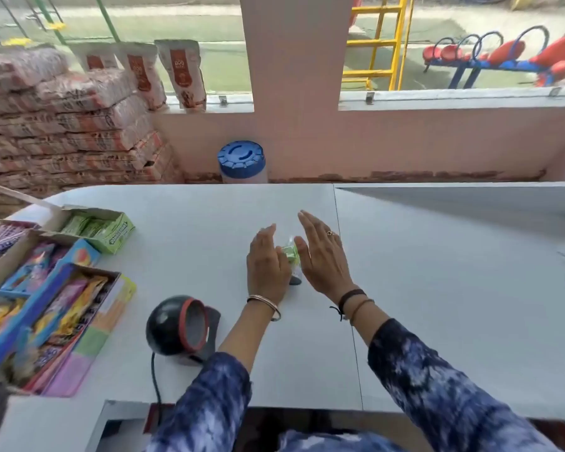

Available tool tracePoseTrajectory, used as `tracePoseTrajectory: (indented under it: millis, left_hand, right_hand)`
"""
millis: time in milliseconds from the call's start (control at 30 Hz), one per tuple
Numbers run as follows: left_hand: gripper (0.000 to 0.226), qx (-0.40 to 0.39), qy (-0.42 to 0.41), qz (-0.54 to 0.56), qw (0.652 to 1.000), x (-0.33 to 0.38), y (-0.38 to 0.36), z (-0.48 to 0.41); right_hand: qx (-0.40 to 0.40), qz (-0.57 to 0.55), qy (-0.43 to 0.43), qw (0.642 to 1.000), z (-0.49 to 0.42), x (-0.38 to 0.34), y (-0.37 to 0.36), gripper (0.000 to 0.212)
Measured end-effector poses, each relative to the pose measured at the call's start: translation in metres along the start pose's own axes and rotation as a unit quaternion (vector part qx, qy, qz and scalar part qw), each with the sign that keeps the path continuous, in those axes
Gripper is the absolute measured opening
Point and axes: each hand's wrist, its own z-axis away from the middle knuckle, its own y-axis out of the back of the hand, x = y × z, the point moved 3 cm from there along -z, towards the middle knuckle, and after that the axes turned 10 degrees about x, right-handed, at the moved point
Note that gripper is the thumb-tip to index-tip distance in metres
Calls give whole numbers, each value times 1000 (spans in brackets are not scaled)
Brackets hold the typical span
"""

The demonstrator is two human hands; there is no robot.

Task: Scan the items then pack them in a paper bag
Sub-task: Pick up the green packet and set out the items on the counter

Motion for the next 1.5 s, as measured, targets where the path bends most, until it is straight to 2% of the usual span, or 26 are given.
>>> tracePoseTrajectory:
  millis: [167,300,500,567,633,667,700,767,833,900,967,1067,1100,1233,1267,1367,1400,1500]
  left_hand:
    - [54,-57,5,-99,993,-30,-9,12]
    - [56,-73,-10,-150,986,-46,-18,15]
    - [30,27,-86,-208,974,-48,-19,7]
    - [23,38,-69,-126,989,-42,-15,4]
    - [22,23,43,43,998,-34,-6,3]
    - [21,12,115,109,987,-30,-4,4]
    - [18,2,185,163,969,-28,-3,8]
    - [12,-18,304,294,906,-23,-5,17]
    - [17,-18,375,373,849,-15,-6,27]
    - [21,-12,396,393,830,-6,-5,34]
    - [25,-23,382,389,838,3,-5,38]
    - [29,-89,385,362,844,11,-8,44]
    - [27,-99,395,376,832,13,-9,45]
    - [22,-57,427,496,753,20,-8,47]
    - [21,-61,429,496,752,22,-9,48]
    - [19,-78,418,439,791,27,-8,50]
    - [19,-80,414,443,791,29,-7,50]
    - [18,-81,412,498,758,37,-7,52]
  right_hand:
    - [-77,34,2,996,17,15,-28,53]
    - [-93,29,9,995,20,22,-40,48]
    - [-58,15,29,998,11,26,-45,36]
    - [-43,-61,-2,997,6,26,-39,32]
    - [-41,-209,-102,972,0,25,-29,31]
    - [-38,-281,-161,945,-2,26,-24,32]
    - [-35,-337,-216,916,-4,26,-21,35]
    - [-40,-401,-293,867,-3,29,-16,38]
    - [-76,-440,-334,830,1,30,-12,36]
    - [-105,-464,-348,808,7,32,-9,35]
    - [-98,-464,-356,806,12,34,-4,35]
    - [-98,-452,-355,812,17,32,5,24]
    - [-112,-447,-347,816,18,30,8,17]
    - [-147,-408,-335,836,27,31,19,2]
    - [-141,-410,-339,835,29,34,21,4]
    - [-119,-433,-363,816,35,42,29,6]
    - [-118,-439,-364,813,35,44,33,8]
    - [-110,-465,-366,799,34,46,42,10]
